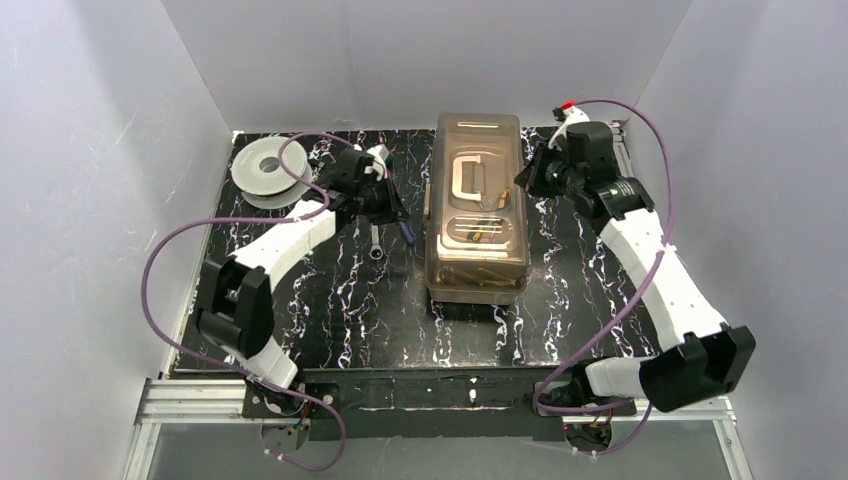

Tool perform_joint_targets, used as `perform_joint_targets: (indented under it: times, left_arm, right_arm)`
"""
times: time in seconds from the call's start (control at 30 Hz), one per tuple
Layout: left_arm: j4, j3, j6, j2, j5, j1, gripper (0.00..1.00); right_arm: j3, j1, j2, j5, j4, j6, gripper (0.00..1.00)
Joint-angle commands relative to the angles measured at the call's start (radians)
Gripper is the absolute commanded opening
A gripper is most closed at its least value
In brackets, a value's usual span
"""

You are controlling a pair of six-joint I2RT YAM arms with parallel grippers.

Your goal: Pack the tool kit

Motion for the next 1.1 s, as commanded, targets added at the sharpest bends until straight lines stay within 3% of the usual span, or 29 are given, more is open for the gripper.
perform_joint_targets:
  times: [0.0, 0.33, 0.37, 0.4, 0.43, 0.47, 0.5, 0.57, 0.7, 0.8, 0.93, 1.07]
  left_arm:
    - [-0.005, -0.090, 0.020, -0.166, -0.154, 0.011, 0.03]
    - [0.110, -0.364, -0.008, -0.382, -0.308, 0.013, 0.13]
    - [0.120, -0.386, -0.009, -0.400, -0.350, 0.013, 0.25]
    - [0.137, -0.414, -0.012, -0.416, -0.378, 0.013, 0.49]
    - [0.154, -0.442, -0.021, -0.434, -0.407, 0.012, 0.74]
    - [0.159, -0.468, -0.035, -0.454, -0.445, 0.012, 0.92]
    - [0.166, -0.493, -0.041, -0.481, -0.469, 0.013, 0.97]
    - [0.184, -0.535, -0.034, -0.529, -0.520, 0.011, 0.98]
    - [0.234, -0.603, 0.046, -0.614, -0.638, 0.011, 0.98]
    - [0.327, -0.670, 0.151, -0.656, -0.762, 0.010, 0.98]
    - [0.583, -0.823, 0.413, -0.686, -0.831, 0.010, 0.98]
    - [0.768, -0.931, 0.541, -0.658, -0.846, 0.010, 0.98]
  right_arm:
    - [-0.081, -0.034, -0.099, 0.142, 0.032, -0.016, 0.01]
    - [-0.361, -0.136, -0.308, 0.243, 0.061, -0.014, 0.04]
    - [-0.391, -0.140, -0.329, 0.241, 0.072, -0.013, 0.04]
    - [-0.432, -0.142, -0.353, 0.239, 0.093, -0.013, 0.05]
    - [-0.470, -0.144, -0.374, 0.238, 0.116, -0.010, 0.23]
    - [-0.504, -0.145, -0.396, 0.254, 0.130, 0.002, 0.59]
    - [-0.544, -0.147, -0.416, 0.269, 0.154, 0.010, 0.70]
    - [-0.606, -0.147, -0.448, 0.306, 0.214, 0.023, 0.77]
    - [-0.739, -0.147, -0.511, 0.403, 0.401, 0.020, 0.81]
    - [-0.926, -0.147, -0.564, 0.266, 0.685, -0.120, 0.83]
    - [-1.027, -0.146, -0.570, 0.255, 0.824, -0.193, 0.85]
    - [-1.063, -0.152, -0.519, 0.304, 0.897, -0.262, 0.84]
